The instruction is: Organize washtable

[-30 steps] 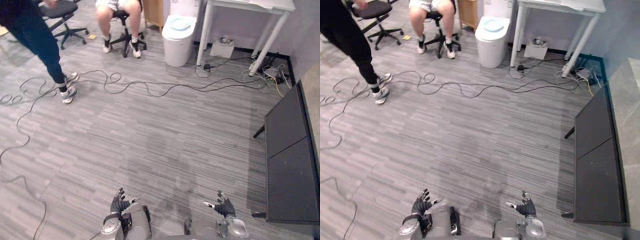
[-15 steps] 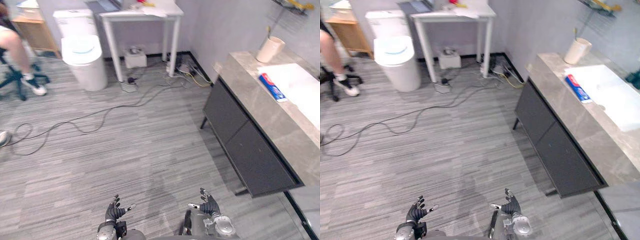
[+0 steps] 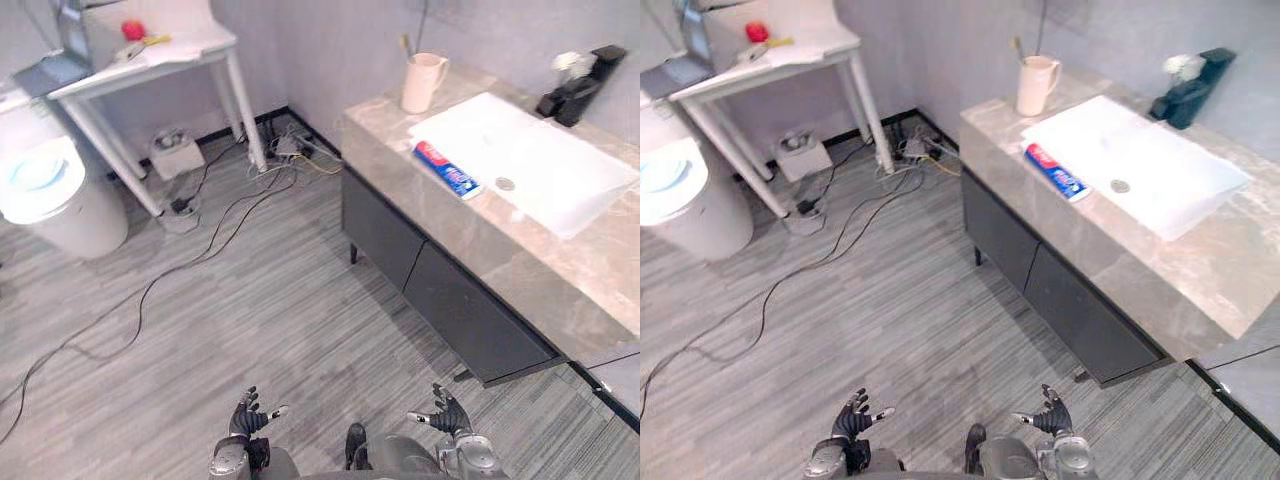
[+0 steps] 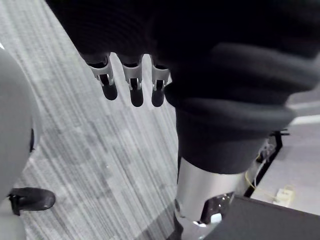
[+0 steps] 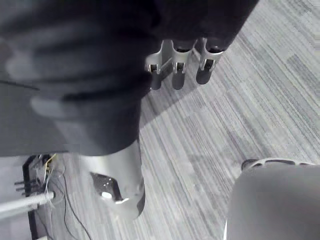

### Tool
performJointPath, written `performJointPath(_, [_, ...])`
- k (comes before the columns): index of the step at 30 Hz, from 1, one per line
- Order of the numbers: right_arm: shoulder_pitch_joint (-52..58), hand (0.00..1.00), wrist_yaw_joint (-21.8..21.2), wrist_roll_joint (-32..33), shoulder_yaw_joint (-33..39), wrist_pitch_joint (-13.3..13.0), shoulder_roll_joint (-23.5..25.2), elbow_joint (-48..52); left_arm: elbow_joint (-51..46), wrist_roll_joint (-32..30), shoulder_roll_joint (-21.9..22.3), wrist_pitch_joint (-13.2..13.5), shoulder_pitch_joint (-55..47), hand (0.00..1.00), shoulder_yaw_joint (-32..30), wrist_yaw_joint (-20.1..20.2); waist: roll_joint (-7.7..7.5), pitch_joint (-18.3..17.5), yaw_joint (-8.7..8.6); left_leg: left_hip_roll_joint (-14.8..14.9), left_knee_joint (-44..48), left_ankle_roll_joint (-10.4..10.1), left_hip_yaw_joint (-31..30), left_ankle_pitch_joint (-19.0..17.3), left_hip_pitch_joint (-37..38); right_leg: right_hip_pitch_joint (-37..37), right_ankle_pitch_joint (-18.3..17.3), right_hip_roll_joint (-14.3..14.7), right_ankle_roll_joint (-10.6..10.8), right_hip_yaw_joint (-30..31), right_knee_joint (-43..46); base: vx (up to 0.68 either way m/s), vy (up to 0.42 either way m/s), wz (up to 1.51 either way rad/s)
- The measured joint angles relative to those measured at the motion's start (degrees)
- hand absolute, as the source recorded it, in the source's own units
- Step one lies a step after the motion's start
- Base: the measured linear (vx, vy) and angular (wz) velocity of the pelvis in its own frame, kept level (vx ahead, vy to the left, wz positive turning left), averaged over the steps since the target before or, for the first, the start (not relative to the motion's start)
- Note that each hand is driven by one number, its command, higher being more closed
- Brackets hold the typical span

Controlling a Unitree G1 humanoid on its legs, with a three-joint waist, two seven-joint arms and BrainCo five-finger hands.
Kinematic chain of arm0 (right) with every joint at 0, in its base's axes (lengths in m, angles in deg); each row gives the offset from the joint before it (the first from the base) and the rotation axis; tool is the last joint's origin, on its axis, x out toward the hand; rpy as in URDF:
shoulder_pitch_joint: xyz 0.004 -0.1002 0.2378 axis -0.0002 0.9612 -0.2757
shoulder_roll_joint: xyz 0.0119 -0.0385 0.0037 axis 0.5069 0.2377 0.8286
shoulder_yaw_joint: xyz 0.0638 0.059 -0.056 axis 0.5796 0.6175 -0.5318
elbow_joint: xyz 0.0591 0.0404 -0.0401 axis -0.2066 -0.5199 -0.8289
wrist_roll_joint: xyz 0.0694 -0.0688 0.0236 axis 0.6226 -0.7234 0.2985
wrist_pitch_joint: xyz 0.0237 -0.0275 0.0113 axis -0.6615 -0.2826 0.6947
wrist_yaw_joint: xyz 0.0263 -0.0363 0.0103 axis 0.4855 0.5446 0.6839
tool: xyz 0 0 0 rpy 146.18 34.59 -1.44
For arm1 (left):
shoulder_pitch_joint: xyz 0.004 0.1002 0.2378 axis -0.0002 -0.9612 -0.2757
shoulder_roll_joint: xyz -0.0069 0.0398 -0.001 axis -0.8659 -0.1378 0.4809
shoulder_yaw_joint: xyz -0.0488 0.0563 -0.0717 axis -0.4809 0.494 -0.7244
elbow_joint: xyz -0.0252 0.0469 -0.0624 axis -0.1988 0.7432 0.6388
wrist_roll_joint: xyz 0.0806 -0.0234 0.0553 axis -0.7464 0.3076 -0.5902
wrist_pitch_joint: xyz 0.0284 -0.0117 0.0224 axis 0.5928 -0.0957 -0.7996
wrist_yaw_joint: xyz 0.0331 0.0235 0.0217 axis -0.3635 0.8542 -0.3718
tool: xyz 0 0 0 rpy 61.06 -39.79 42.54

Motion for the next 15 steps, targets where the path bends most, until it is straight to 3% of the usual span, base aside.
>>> performJointPath(1, [0.37, 0.0, 0.08, 0.0, 0.29, 0.03, 0.08, -0.05, -0.01, 0.0, 0.01, 0.04, 0.11, 0.0, 0.0, -0.03, 0.13, 0.0, 0.34, -1.49, -7.67, -1.01, -3.69, 1.69, -0.33, 1.31, 0.02, -0.04, 1.06, 1.62, -1.0, 0.3, 0.162, -0.81])
performJointPath(3, [1.01, 0.0, 0.28, -0.01, 0.23, 0.1, 0.0, -0.11, -0.11, 0.04, 0.13, 0.72, 0.21, 0.0, -0.01, -0.06, 0.02, -0.04, 0.95, -2.15, -14.08, -0.56, -7.33, 4.16, -0.69, 3.26, -1.5, 0.0, 2.9, 4.22, -1.36, 0.36, 0.201, -0.76])
performJointPath(6, [1.41, 0.0, 0.94, -0.05, 0.15, 0.25, 0.39, 0.33, -0.82, 0.03, 0.09, 0.92, 0.0, 0.0, 0.05, -0.02, -0.25, -0.67, 1.08, -2.43, -12.83, 2.71, -6.59, 10.62, 0.08, 3.88, -6.89, -0.92, 5.64, 8.39, 2.42, 0.44, 0.311, -0.73])
performJointPath(7, [1.77, 0.0, 0.99, -0.05, 0.22, 0.27, 1.22, 0.4, -1.3, 0.01, -0.06, 0.94, -0.19, 0.0, 0.18, -0.03, -1.44, -0.93, 0.92, -3.23, -11.22, 4.25, -5.3, 11.0, 0.08, 3.69, -9.04, -2.15, 6.76, 9.07, 4.54, 0.45, 0.331, -0.48])
performJointPath(8, [2.47, 0.0, 0.92, -0.06, 0.23, 0.41, 2.26, 0.5, -1.25, -0.02, -1.09, 0.85, 0.25, 0.0, 0.62, -0.05, -3.64, -2.0, 1.07, -4.93, -10.71, 5.79, -3.62, 8.52, 0.73, 1.99, -10.64, -4.23, 8.6, 9.63, 9.21, 0.45, 0.315, -0.5])
performJointPath(9, [2.63, 0.0, 0.83, -0.06, 0.22, 0.47, 2.77, 0.86, -1.24, -0.02, -1.17, 0.81, 0.62, 0.0, 0.64, -0.04, -4.28, -2.34, 1.38, -5.52, -10.68, 6.71, -2.44, 7.66, 1.75, -0.2, -10.78, -5.0, 9.27, 9.55, 14.45, 0.45, 0.298, -0.63])
performJointPath(11, [2.34, 0.0, 0.69, -0.16, -0.2, 0.51, 3.9, 2.25, -1.27, -0.03, -1.36, 0.74, 0.58, 0.0, 1.87, -0.09, -4.41, -2.16, 1.14, -6.1, -11.64, 8.16, 1.21, 5.19, 7.13, -6.31, -9.94, -6.86, 13.53, 6.81, 30.91, 0.49, 0.31, -0.78])
performJointPath(12, [1.5, 0.0, 0.39, -0.15, -1.36, 0.53, 4.16, 2.27, -1.24, -0.04, -1.97, 0.4, 0.48, 0.0, 3.07, -0.09, -4.33, -1.72, 0.96, -6.64, -13.27, 9.15, 2.7, 4.21, 12.02, -9.15, -10.82, -9.19, 12.93, 2.28, 39.43, 0.39, 0.226, -0.64])
performJointPath(15, [0.66, 0.0, -0.32, -0.79, -2.69, 0.51, 4.42, 2.02, -1.39, -0.01, -2.91, 0.45, 2.13, 0.0, 2.84, -0.29, -3.3, -1.02, 0.67, -5.88, -15.61, 9.18, 3.37, 4.18, 17.53, -12.47, -12.69, -10.72, 9.38, -6.95, 39.8, 0.3, 0.114, -0.27])
